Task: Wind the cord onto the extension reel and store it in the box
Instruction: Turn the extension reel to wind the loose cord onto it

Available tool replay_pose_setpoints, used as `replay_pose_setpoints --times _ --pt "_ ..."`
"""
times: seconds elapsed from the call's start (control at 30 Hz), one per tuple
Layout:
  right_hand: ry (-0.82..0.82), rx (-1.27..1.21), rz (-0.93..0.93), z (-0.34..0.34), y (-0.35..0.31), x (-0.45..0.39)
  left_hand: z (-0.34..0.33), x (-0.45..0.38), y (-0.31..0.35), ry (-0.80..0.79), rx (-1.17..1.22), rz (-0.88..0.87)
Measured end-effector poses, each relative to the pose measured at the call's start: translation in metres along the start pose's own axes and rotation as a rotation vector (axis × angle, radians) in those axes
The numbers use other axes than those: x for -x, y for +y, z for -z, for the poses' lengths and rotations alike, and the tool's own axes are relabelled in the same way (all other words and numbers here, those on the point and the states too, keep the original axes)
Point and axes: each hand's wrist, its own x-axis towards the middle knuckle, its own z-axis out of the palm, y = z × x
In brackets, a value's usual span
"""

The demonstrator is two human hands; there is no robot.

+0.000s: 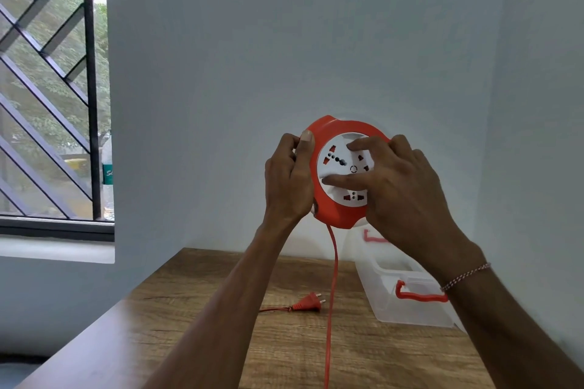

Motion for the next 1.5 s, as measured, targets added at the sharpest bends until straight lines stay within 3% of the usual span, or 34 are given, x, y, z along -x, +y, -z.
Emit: replay_pose_setpoints --times 0.3,0.53,0.8,0.97,1.07,1.27,1.5 --pt "0.126 -0.022 -0.156 -0.005 0.003 0.004 -0.002 0.003 0.003 -0.008 0.016 0.007" --pt "0.224 -0.185 -0.323 -0.001 -0.003 0.000 -0.003 0.004 0.003 -0.015 -0.006 -0.012" --pt "0.162 -0.190 -0.165 0.002 0.013 -0.002 -0.004 0.004 0.002 -0.012 -0.001 0.025" --pt "-0.049 -0.216 -0.076 0.015 0.009 -0.002 -0.004 0.004 0.001 -0.002 0.011 0.008" --pt "-0.160 -0.098 -0.034 0.018 0.001 -0.002 -0.004 0.005 -0.001 0.013 0.027 0.006" --pt "-0.122 0.016 -0.068 0.015 -0.003 0.001 -0.004 0.004 -0.001 0.005 0.031 -0.020" --pt "0.038 -0.004 -0.146 0.002 0.006 0.005 -0.005 0.006 0.000 -0.001 0.040 -0.004"
